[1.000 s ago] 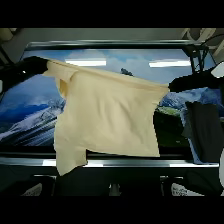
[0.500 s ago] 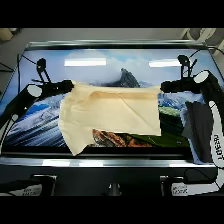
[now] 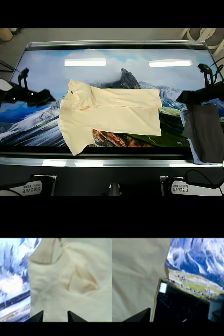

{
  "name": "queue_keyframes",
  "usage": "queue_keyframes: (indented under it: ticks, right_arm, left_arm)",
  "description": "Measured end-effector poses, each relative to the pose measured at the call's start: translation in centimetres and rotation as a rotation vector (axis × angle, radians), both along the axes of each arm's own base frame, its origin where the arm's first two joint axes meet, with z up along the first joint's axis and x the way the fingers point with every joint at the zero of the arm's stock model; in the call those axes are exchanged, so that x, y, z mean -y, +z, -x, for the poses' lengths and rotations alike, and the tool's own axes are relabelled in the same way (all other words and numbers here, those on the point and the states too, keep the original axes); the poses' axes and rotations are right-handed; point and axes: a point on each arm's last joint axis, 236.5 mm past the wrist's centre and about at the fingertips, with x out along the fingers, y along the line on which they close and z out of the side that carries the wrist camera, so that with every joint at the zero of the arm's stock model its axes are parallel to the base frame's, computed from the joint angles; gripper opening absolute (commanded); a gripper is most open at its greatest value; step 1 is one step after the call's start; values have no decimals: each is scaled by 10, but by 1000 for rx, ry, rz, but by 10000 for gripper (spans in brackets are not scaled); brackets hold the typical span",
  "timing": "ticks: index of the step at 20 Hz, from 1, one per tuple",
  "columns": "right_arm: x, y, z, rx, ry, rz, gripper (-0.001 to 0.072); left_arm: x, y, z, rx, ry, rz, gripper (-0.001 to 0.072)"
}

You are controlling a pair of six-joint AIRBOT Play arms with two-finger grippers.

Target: Fold the shirts.

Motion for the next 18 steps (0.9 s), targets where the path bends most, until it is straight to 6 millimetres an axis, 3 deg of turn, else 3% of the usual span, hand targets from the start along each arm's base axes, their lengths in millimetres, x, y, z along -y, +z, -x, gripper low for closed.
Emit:
queue_keyframes:
  ticks: [3,6,10,16,17,18]
  right_arm:
    - [-16,-26,47,-160,87,-58,461]
    - [-33,-45,77,-253,154,-102,462]
    - [-42,-60,92,-296,176,-119,508]
    - [-53,-83,120,-370,199,-156,509]
    - [-55,-87,124,-380,198,-161,510]
    - [-57,-91,128,-389,197,-167,511]
  left_arm:
    - [-11,-42,58,-193,0,13,385]
    - [-7,-71,91,-281,-16,28,384]
    - [2,-91,95,-282,-32,13,384]
    - [19,-101,75,-209,-28,9,370]
    - [20,-102,72,-198,-24,7,254]
    - [21,-102,69,-188,-18,8,232]
